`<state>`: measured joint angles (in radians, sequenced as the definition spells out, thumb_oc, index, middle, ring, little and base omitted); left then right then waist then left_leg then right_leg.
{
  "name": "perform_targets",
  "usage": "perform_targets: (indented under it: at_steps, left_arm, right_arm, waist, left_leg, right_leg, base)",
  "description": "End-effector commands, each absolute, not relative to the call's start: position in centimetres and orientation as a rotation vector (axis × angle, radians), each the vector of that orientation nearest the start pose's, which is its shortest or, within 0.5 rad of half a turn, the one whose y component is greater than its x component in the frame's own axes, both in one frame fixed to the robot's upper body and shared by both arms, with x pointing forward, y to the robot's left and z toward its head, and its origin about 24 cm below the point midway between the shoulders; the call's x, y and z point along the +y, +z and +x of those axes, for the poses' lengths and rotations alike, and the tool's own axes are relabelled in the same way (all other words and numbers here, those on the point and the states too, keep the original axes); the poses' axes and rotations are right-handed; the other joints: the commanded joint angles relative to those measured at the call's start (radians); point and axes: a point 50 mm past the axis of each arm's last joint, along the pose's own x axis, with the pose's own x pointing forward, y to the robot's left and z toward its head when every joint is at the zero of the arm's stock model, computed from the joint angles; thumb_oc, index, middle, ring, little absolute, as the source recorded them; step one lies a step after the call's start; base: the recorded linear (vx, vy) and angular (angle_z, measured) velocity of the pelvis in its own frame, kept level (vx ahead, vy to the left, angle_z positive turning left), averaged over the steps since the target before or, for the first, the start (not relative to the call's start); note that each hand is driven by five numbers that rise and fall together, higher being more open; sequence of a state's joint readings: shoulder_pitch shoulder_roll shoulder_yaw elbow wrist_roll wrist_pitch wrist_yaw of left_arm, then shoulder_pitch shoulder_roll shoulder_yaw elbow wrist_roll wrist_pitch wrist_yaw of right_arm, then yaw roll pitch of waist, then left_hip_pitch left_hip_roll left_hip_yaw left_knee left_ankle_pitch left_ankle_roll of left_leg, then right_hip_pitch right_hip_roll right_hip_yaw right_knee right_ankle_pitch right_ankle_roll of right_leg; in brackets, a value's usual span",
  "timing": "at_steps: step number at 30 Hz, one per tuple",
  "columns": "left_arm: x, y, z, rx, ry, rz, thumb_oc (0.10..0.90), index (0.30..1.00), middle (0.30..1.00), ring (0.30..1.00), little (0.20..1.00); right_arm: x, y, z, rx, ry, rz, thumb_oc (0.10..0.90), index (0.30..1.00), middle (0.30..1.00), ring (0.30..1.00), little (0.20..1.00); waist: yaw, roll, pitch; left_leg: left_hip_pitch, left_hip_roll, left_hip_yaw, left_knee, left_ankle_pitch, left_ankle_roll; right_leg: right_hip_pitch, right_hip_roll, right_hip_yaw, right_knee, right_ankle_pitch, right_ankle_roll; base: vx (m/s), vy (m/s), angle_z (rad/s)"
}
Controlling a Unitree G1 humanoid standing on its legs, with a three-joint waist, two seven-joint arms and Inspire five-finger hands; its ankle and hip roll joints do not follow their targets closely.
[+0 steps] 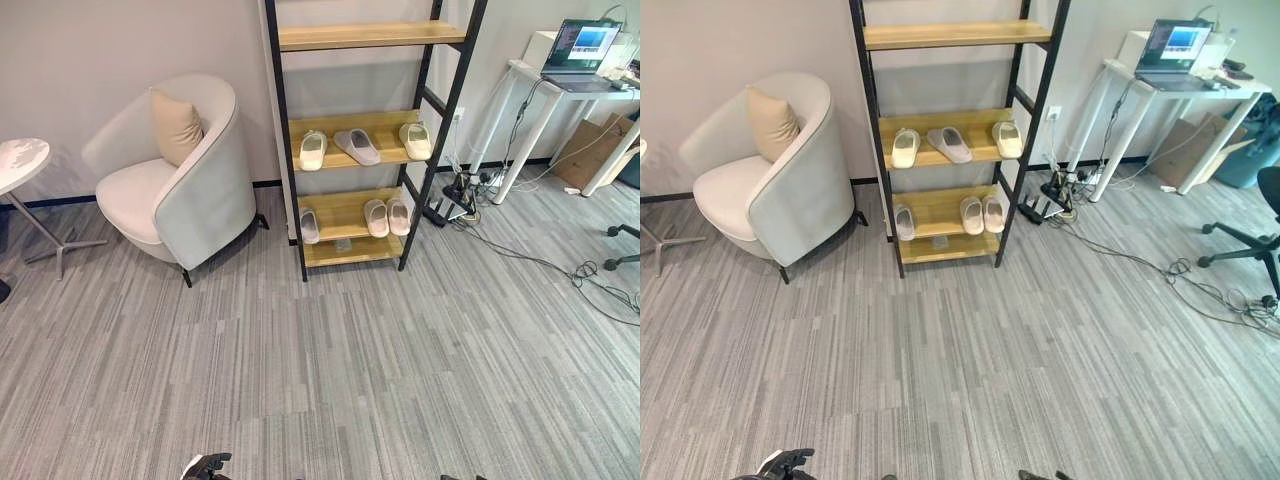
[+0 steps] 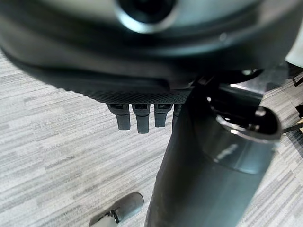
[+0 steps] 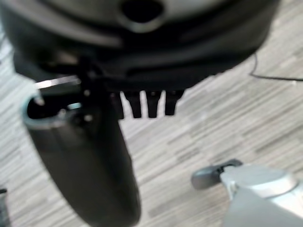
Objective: Arrange the slippers neatly on the shoe rack.
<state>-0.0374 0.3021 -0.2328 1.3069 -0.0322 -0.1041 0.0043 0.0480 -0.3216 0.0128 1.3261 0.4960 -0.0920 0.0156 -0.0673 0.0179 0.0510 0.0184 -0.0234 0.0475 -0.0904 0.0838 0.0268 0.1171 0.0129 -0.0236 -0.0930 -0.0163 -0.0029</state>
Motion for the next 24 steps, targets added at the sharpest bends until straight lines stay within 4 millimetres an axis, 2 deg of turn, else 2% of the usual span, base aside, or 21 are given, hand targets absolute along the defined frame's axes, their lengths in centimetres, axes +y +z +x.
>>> perform_targets:
  at_steps: [1,6,9,13,18,19,21,23,24]
  left_arm:
    - [25.7,-15.1,10.9,1.144,0.006,0.446,0.800,0.900,0.900,0.900,0.900]
    - [25.0,-15.4,10.5,1.161,-0.020,0.462,0.800,0.900,0.900,0.900,0.900]
    - [23.6,-15.5,11.5,1.128,-0.068,0.464,0.800,0.900,0.900,0.900,0.900]
    - [22.6,-15.3,12.8,1.085,-0.095,0.466,0.800,0.900,0.900,0.900,0.900]
    - [21.5,-14.9,14.2,1.022,-0.126,0.456,0.800,0.900,0.900,0.900,0.900]
    - [21.1,-14.7,14.7,0.990,-0.138,0.458,0.800,0.900,0.900,0.900,0.900]
    - [20.6,-14.6,15.2,0.969,-0.164,0.468,0.800,0.900,0.900,0.900,0.900]
    - [20.3,-14.7,15.1,0.965,-0.180,0.482,0.800,0.900,0.900,0.900,0.900]
    - [20.3,-15.0,14.3,0.993,-0.203,0.498,0.800,0.900,0.900,0.900,0.900]
  right_arm:
    - [-30.2,-14.6,4.8,1.165,-0.548,0.022,0.800,0.900,0.900,0.900,0.900]
    - [-28.8,-15.1,5.0,1.178,-0.471,0.009,0.800,0.900,0.900,0.900,0.900]
    - [-28.3,-15.2,6.0,1.165,-0.434,0.003,0.800,0.900,0.900,0.900,0.900]
    - [-28.0,-15.2,6.4,1.159,-0.411,-0.007,0.800,0.900,0.900,0.900,0.900]
    - [-27.7,-15.3,6.3,1.171,-0.363,-0.048,0.800,0.900,0.900,0.900,0.900]
    - [-27.7,-15.2,6.4,1.165,-0.322,-0.092,0.800,0.900,0.900,0.900,0.900]
    - [-27.7,-15.2,6.5,1.179,-0.289,-0.138,0.800,0.900,0.900,0.900,0.900]
    - [-27.8,-15.1,6.8,1.172,-0.296,-0.132,0.800,0.900,0.900,0.900,0.900]
    - [-27.5,-15.0,7.8,1.138,-0.295,-0.119,0.800,0.900,0.900,0.900,0.900]
  waist:
    - [0.018,-0.015,-0.015]
    - [0.016,-0.019,-0.002]
    - [-0.001,-0.013,0.033]
    - [-0.010,-0.008,0.057]
    - [-0.019,-0.019,0.093]
    - [-0.011,-0.028,0.118]
    - [-0.006,-0.033,0.148]
    - [0.000,-0.031,0.163]
    - [0.015,-0.027,0.159]
  left_leg:
    - [0.038,0.042,-0.022,0.003,-0.120,-0.051]
    - [0.051,0.044,-0.023,0.003,-0.123,-0.050]
    - [0.055,0.061,-0.018,0.003,-0.113,-0.054]
    - [0.044,0.078,-0.012,0.021,-0.103,-0.063]
    - [-0.033,0.100,0.014,0.219,-0.152,-0.096]
    - [-0.110,0.125,0.018,0.380,-0.127,-0.115]
    - [-0.182,0.143,0.035,0.506,-0.074,-0.112]
    - [-0.245,0.138,0.060,0.509,-0.079,-0.096]
    - [-0.267,0.125,0.063,0.476,-0.089,-0.089]
  right_leg:
    - [-0.026,-0.061,-0.033,0.006,-0.039,0.119]
    - [-0.013,-0.058,-0.028,0.006,-0.043,0.114]
    - [-0.051,-0.044,-0.022,0.080,-0.070,0.096]
    - [-0.084,-0.030,-0.023,0.134,-0.096,0.086]
    - [-0.092,-0.024,-0.007,0.171,-0.119,0.062]
    - [-0.071,-0.024,-0.002,0.164,-0.121,0.046]
    - [-0.055,-0.026,-0.010,0.175,-0.137,0.030]
    - [-0.040,-0.025,-0.009,0.178,-0.156,0.026]
    - [-0.025,-0.023,-0.006,0.168,-0.163,0.025]
  base:
    - [0.00,0.000,0.00]
    - [0.00,-0.050,-0.02]
    - [-0.05,-0.129,-0.01]
    - [-0.02,-0.136,-0.03]
    - [0.01,-0.134,-0.03]
    - [0.07,-0.279,-0.03]
    - [0.09,-0.203,0.02]
    - [0.15,-0.066,0.06]
    - [0.26,-0.032,-0.09]
